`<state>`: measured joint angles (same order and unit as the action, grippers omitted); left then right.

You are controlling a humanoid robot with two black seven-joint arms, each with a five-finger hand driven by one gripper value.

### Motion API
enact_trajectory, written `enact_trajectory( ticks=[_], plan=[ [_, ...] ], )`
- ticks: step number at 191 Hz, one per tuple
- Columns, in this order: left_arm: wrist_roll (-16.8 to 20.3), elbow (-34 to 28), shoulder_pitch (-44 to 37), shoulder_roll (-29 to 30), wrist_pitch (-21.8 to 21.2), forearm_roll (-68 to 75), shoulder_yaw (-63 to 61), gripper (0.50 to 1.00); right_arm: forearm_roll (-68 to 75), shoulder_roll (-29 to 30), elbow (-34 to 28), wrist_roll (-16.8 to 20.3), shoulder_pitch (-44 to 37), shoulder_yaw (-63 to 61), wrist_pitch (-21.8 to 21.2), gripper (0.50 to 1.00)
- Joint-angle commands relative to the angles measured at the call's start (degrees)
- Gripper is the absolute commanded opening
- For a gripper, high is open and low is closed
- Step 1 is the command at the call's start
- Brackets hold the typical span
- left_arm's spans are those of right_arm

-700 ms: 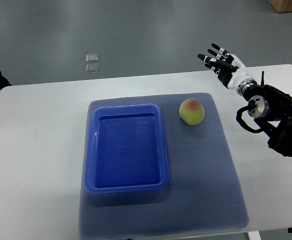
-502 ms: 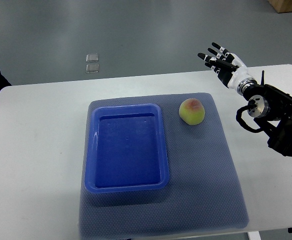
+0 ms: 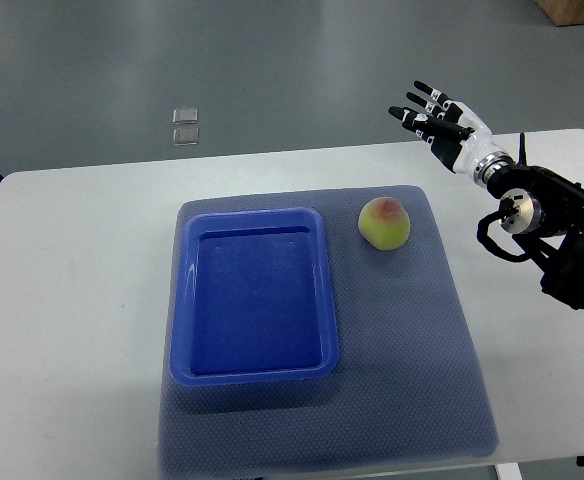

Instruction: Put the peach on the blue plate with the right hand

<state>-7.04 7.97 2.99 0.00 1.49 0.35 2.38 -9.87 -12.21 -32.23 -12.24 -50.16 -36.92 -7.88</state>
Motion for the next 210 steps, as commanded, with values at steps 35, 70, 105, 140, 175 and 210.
enact_trajectory(
  ticks=[35,70,105,140,175,210],
  plan=[
    [0.01,-0.06,0.00,0.00,0.00,0.00,0.00,1.000,-6.92,-0.09,-0.11,0.02,-1.52,1.41,-2.14,0.928],
    [0.01,-0.06,0.09,0.00,0.00,0.00,0.00,1.000,-10.96,-1.50,-0.29,-0.07,-5.65,8.88,-4.34,0.928],
    [0.01,-0.06,0.00,0.00,0.00,0.00,0.00,1.000,-19.75,-5.37,-0.99,-2.26,-13.74,21.27,-12.95,0.926],
    [0.01,-0.23,0.00,0.00,0.00,0.00,-0.09,1.000,-31.08,-7.39,-3.98,-2.70,-19.36,29.01,-17.87,0.928],
    [0.01,-0.32,0.09,0.00,0.00,0.00,-0.09,1.000,-46.21,-8.01,-7.93,-6.75,-21.91,35.25,-19.02,0.926],
    [0.01,-0.41,0.00,0.00,0.00,0.00,-0.09,1.000,-52.97,-8.01,-10.22,-6.92,-22.70,38.24,-18.75,0.926]
  ],
)
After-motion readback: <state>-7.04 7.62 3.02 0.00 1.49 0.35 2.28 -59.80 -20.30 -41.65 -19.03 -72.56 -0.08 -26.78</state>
